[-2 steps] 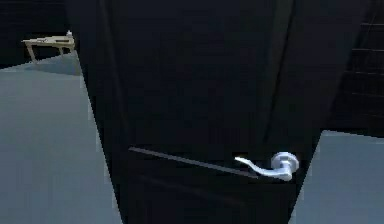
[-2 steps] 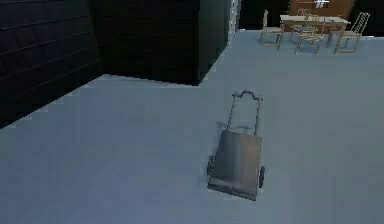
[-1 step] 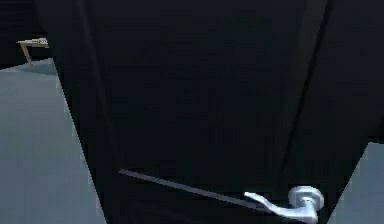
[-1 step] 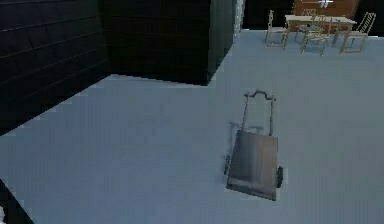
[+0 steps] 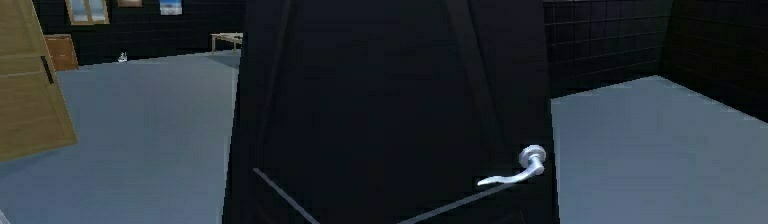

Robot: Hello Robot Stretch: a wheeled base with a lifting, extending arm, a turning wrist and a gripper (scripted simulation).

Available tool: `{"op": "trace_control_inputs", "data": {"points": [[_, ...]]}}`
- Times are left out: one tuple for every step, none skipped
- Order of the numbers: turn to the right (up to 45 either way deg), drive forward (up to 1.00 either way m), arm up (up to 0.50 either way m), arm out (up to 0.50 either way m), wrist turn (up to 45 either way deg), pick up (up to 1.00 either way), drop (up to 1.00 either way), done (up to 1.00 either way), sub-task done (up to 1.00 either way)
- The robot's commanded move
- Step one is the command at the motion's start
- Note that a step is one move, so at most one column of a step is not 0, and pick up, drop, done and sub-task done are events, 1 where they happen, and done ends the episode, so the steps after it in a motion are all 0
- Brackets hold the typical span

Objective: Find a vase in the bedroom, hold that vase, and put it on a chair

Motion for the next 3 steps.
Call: {"op": "trace_control_inputs", "data": {"points": [[-6.0, 0.00, 0.00, 0.00, 0.0, 0.00, 0.00, 0.00, 0.00], [0.0, 1.00, 0.00, 0.00, 0.0, 0.00, 0.00, 0.00, 0.00], [-12.0, 0.00, 0.00, 0.00, 0.0, 0.00, 0.00, 0.00, 0.00]]}}
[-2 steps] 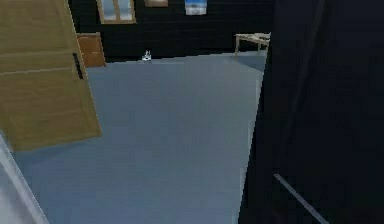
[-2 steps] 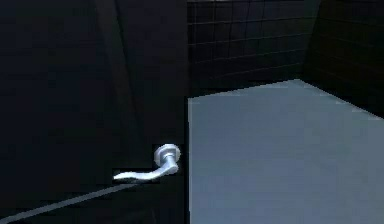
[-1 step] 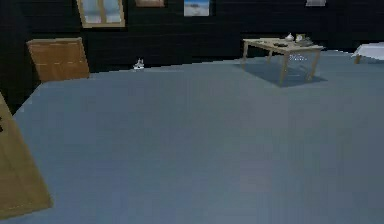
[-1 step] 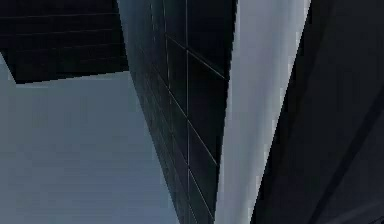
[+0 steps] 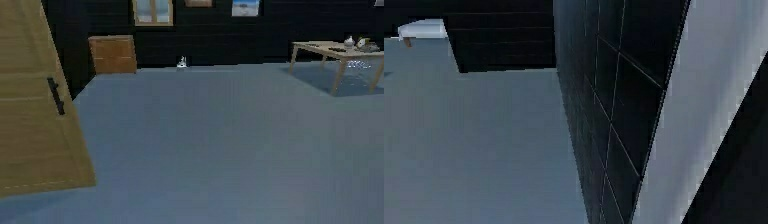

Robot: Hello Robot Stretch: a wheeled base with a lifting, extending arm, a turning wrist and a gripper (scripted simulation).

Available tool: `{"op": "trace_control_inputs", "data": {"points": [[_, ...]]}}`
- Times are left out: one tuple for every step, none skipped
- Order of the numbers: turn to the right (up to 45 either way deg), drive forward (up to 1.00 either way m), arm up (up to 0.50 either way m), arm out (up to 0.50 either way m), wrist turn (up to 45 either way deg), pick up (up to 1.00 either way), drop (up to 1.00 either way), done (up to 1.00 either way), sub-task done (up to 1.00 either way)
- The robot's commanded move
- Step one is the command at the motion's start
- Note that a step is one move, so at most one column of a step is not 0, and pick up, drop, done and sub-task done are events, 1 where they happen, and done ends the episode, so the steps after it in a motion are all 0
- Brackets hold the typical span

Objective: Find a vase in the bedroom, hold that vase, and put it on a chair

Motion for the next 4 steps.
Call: {"op": "trace_control_inputs", "data": {"points": [[0.0, 0.10, 0.00, 0.00, 0.0, 0.00, 0.00, 0.00, 0.00], [45.0, 0.00, 0.00, 0.00, 0.0, 0.00, 0.00, 0.00, 0.00], [3.0, 0.00, 0.00, 0.00, 0.0, 0.00, 0.00, 0.00, 0.00], [0.0, 1.00, 0.00, 0.00, 0.0, 0.00, 0.00, 0.00, 0.00]]}}
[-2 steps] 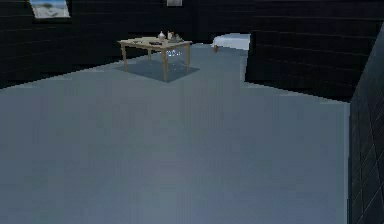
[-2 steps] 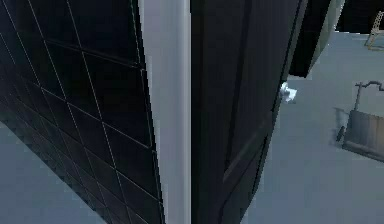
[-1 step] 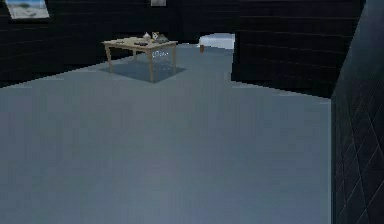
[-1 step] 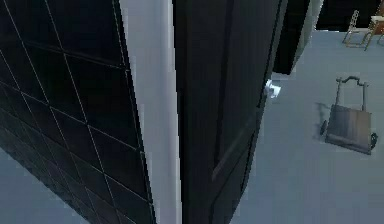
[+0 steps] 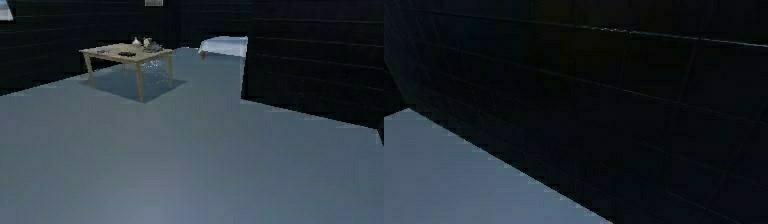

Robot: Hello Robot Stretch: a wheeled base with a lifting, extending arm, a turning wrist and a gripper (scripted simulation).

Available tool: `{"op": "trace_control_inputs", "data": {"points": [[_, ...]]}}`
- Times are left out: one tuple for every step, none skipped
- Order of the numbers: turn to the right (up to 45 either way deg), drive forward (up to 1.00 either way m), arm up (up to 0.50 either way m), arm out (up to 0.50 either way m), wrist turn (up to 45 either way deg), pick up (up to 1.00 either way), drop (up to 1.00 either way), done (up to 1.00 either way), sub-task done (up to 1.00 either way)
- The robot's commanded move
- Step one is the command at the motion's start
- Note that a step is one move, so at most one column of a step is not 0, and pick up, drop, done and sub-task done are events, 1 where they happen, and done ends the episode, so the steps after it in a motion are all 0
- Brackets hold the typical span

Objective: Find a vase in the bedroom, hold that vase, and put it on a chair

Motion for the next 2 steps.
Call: {"op": "trace_control_inputs", "data": {"points": [[0.0, 1.00, 0.00, 0.00, 0.0, 0.00, 0.00, 0.00, 0.00], [0.0, 1.00, 0.00, 0.00, 0.0, 0.00, 0.00, 0.00, 0.00]]}}
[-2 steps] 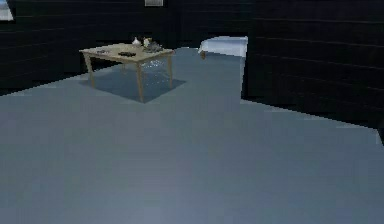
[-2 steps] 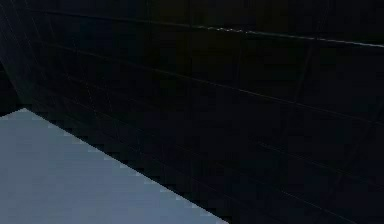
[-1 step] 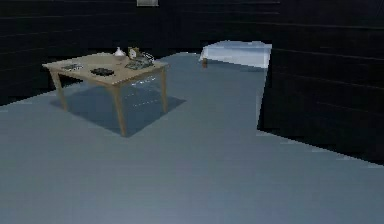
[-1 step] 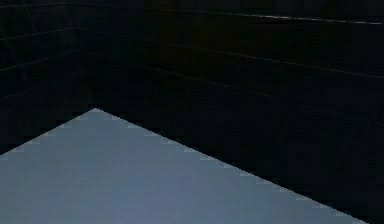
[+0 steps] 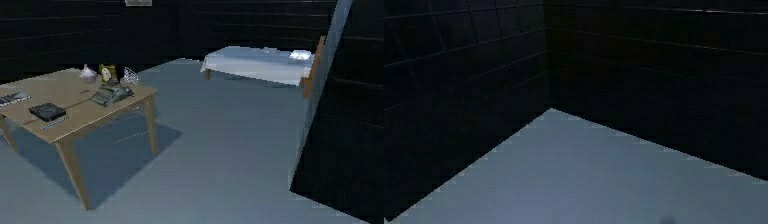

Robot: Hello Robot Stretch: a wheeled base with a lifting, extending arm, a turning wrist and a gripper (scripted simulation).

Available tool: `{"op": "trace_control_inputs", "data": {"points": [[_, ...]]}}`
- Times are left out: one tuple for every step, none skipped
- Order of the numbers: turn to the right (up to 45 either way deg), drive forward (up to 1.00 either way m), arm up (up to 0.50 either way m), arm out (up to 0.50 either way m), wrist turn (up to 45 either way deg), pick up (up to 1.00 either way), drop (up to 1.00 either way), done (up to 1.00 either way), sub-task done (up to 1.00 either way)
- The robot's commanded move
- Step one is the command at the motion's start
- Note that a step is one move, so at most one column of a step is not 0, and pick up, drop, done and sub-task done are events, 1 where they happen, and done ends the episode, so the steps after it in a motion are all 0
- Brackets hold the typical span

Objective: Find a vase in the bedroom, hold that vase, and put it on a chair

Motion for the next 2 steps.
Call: {"op": "trace_control_inputs", "data": {"points": [[3.0, 0.00, 0.00, 0.00, 0.0, 0.00, 0.00, 0.00, 0.00], [0.0, 1.00, 0.00, 0.00, 0.0, 0.00, 0.00, 0.00, 0.00]]}}
